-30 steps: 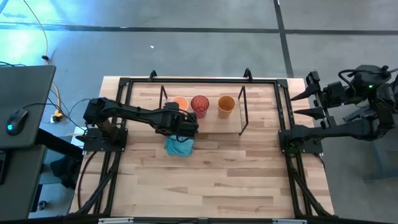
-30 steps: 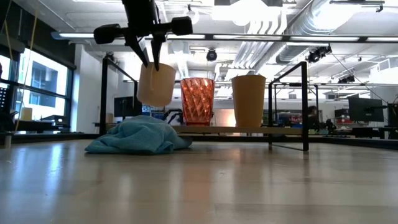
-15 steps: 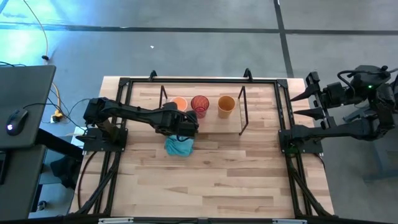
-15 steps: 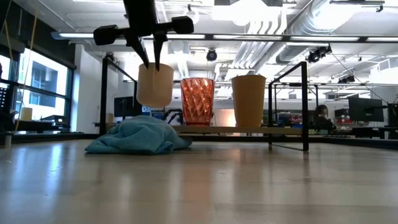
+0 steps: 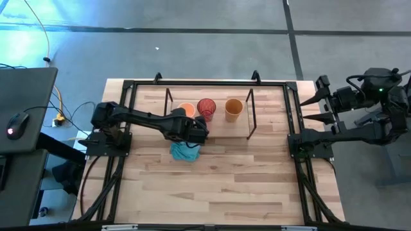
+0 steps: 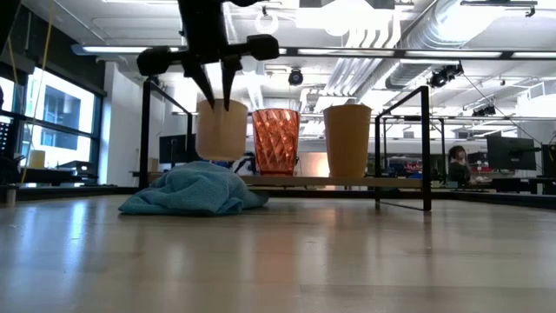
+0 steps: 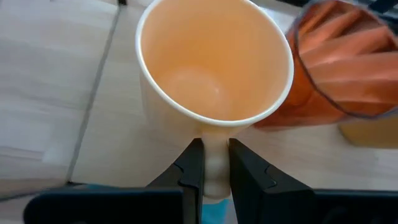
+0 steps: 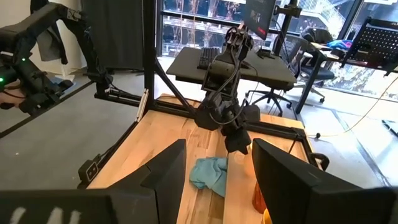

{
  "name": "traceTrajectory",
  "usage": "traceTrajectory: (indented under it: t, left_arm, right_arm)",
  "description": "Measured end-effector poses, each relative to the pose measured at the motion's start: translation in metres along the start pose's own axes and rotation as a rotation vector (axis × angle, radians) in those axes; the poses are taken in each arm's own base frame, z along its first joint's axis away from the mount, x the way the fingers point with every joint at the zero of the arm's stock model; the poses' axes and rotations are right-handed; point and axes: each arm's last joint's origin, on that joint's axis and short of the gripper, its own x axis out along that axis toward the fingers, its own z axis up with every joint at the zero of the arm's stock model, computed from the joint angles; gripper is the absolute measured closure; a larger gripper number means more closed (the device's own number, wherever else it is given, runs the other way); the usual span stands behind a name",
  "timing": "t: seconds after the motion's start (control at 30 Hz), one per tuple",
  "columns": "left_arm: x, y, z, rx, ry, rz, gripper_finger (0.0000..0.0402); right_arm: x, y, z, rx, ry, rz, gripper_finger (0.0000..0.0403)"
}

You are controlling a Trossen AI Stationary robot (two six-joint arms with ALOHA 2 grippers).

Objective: Stack small to large cups/mugs on shelf
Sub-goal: Put the light yellow mug on the shelf

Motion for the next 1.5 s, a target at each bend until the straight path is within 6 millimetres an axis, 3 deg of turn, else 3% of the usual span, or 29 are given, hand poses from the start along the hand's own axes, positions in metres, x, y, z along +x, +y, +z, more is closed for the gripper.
traceTrajectory:
  t: [0.73,1.5]
  left_arm:
    - [0.016,-0.004,-0.013,0.007,-0.026,0.033,0.0364]
    - [0.018,-0.001,-0.007,0.014,-0.053,0.074,0.0364]
  right_arm:
    - [-0.006,0.003,-0.002,-0.002,-0.005,0.000,0.0226]
    - [-0.006,0.003,-0.004,0.013,0.014,0.004,0.0226]
